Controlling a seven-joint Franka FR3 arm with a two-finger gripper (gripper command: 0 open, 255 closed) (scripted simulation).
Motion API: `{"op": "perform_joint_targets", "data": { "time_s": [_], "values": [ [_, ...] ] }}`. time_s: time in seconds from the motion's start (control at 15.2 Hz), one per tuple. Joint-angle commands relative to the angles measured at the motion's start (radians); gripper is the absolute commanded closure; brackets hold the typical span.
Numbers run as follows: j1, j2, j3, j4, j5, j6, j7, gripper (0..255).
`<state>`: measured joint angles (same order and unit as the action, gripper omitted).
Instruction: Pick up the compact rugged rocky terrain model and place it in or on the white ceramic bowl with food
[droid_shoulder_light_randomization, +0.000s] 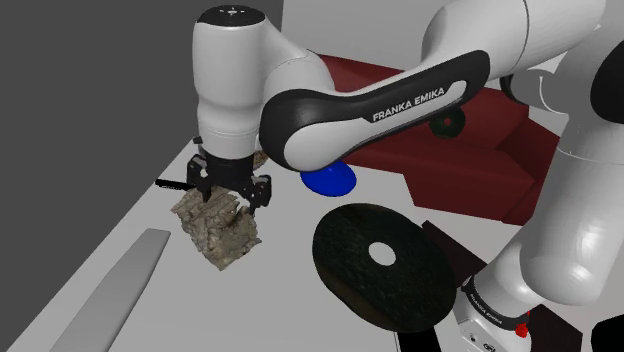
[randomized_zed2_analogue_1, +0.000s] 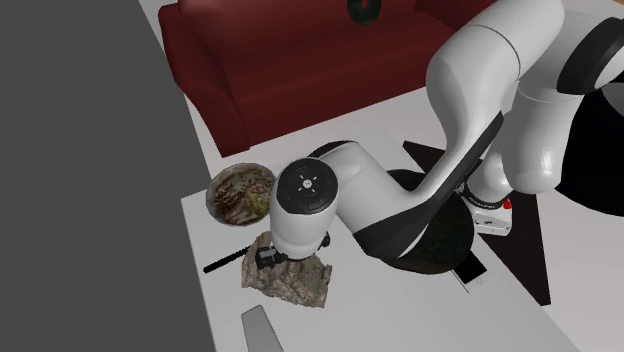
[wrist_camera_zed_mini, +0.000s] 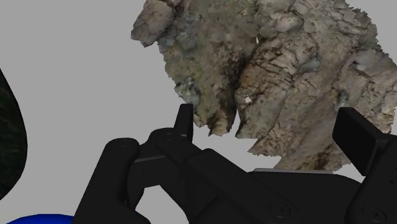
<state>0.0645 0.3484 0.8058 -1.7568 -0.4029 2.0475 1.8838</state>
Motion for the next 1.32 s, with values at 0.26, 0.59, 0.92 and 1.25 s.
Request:
{"op": "perform_joint_targets", "data": {
  "time_s": [0.26,0.59,0.92,1.25],
  "values": [
    [0.001,0.002,-0.001,-0.003,-0.002,0.004,0.002,0],
    [0.001,0.002,-0.001,-0.002,-0.002,0.004,0.002,255],
    [0.001,0.002,-0.001,-0.002,-0.002,0.004,0.002,255],
    [-0.004,-0.016,0.009,0.030,0.018,-0.040,-0.015,255]
  ]
}}
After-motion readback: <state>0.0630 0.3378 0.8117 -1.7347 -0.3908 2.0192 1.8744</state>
